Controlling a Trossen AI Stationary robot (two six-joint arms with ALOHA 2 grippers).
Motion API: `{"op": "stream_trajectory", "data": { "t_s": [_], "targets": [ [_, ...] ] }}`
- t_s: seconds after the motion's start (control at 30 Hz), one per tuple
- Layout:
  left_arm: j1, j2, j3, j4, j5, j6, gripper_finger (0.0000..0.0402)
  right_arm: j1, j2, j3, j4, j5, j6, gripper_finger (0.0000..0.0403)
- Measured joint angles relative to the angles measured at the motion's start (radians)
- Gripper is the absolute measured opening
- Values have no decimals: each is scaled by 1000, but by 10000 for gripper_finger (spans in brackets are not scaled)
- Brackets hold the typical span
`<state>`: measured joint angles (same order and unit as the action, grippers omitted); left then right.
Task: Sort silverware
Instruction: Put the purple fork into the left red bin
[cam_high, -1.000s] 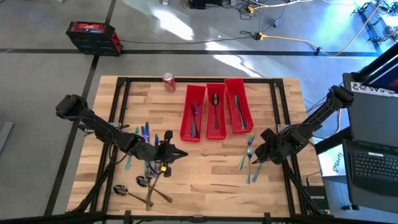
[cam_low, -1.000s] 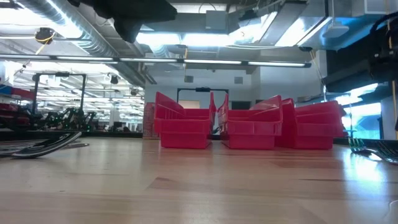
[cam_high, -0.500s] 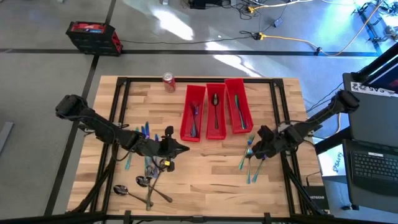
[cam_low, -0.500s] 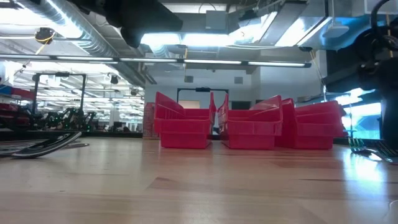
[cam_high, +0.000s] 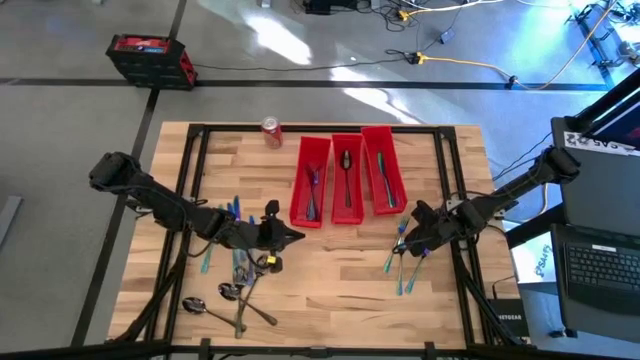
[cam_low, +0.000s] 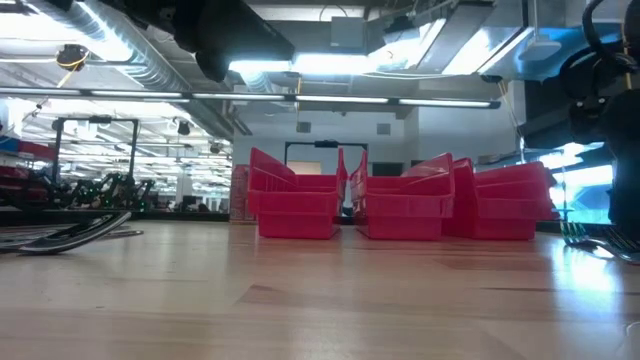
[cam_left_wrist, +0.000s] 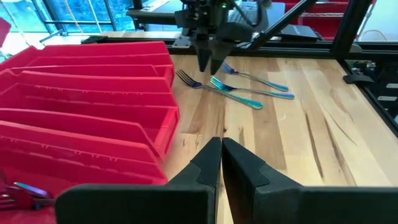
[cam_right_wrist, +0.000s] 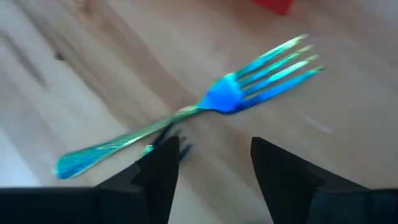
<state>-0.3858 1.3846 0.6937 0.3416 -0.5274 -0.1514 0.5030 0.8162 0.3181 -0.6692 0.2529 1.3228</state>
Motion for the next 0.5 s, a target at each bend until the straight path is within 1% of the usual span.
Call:
{"op": "stream_trajectory", "data": {
  "t_s": [0.27,0.5],
  "targets": [
    [9,0,0,-10,0,1,0,0,0,-68,90,-20,16,183],
    [9,0,0,-26,0,-1,0,0,-1,-98,173,-20,35,183]
  ]
}}
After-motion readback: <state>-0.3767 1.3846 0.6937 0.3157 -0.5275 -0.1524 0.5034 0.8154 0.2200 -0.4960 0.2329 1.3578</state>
